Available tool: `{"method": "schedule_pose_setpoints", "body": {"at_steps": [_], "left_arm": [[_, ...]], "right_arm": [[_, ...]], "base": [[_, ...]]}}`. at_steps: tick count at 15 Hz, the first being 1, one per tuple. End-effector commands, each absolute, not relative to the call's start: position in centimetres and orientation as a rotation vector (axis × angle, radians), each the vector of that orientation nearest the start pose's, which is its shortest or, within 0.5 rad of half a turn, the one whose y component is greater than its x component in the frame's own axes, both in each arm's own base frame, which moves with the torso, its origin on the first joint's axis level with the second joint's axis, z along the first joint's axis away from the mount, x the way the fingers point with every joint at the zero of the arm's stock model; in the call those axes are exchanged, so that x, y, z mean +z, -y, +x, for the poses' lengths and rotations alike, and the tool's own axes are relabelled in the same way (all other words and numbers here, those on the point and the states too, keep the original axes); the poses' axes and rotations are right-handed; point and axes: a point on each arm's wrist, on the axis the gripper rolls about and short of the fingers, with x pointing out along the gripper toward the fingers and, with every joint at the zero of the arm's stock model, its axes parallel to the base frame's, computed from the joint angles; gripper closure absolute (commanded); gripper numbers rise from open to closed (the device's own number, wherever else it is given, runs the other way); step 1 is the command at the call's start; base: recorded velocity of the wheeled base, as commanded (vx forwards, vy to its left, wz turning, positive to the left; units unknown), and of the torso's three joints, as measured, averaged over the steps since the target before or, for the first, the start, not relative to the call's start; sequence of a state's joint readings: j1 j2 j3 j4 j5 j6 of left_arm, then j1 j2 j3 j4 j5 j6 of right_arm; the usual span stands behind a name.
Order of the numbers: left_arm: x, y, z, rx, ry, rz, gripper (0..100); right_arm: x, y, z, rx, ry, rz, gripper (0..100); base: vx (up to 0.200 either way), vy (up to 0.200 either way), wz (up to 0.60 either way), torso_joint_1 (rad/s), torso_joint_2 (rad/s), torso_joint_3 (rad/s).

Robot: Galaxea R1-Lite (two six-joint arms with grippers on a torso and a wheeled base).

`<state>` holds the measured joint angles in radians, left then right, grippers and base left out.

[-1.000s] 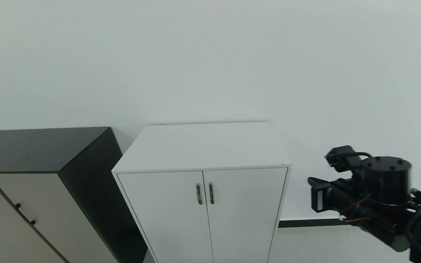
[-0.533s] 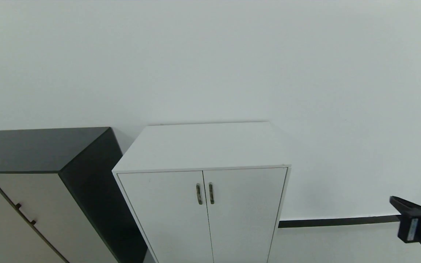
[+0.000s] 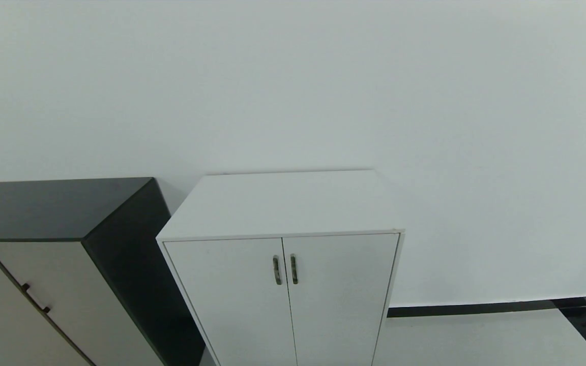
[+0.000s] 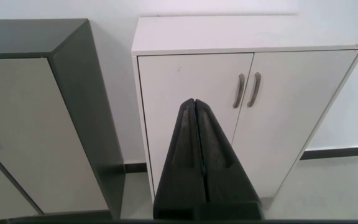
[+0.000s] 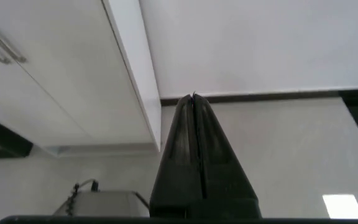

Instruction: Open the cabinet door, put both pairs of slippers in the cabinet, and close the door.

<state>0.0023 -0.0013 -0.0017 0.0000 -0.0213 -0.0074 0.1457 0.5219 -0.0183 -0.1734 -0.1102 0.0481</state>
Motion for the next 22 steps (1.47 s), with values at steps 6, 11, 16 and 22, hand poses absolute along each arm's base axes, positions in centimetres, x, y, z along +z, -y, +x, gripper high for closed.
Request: {"method": "schedule_pose_setpoints", "body": {"at_steps": [6, 11, 16, 22], "left_arm": [[7.6, 0.1, -2.3, -0.018, 0.001, -0.008, 100], [7.6, 0.1, -2.3, -0.018, 0.001, -0.008, 100], [7.6, 0.1, -2.3, -0.018, 0.001, -0.008, 100], [7.6, 0.1, -2.3, -0.018, 0.001, -0.008, 100]], "right_arm": [[8.3, 0.2, -0.8, 0.160, -0.158, 0.034, 100], [7.8, 0.2, -0.7, 0.164, -0.200, -0.022, 100], [7.7, 0.0, -1.5, -0.026, -0.106, -0.005, 100], [7.5, 0.0, -2.3, -0.012, 0.000, 0.003, 100]], "base": [[0.000, 0.000, 0.00, 0.000, 0.00, 0.000], [0.000, 0.000, 0.00, 0.000, 0.00, 0.000], [0.000, 0.000, 0.00, 0.000, 0.00, 0.000], [0.000, 0.000, 0.00, 0.000, 0.00, 0.000]]}}
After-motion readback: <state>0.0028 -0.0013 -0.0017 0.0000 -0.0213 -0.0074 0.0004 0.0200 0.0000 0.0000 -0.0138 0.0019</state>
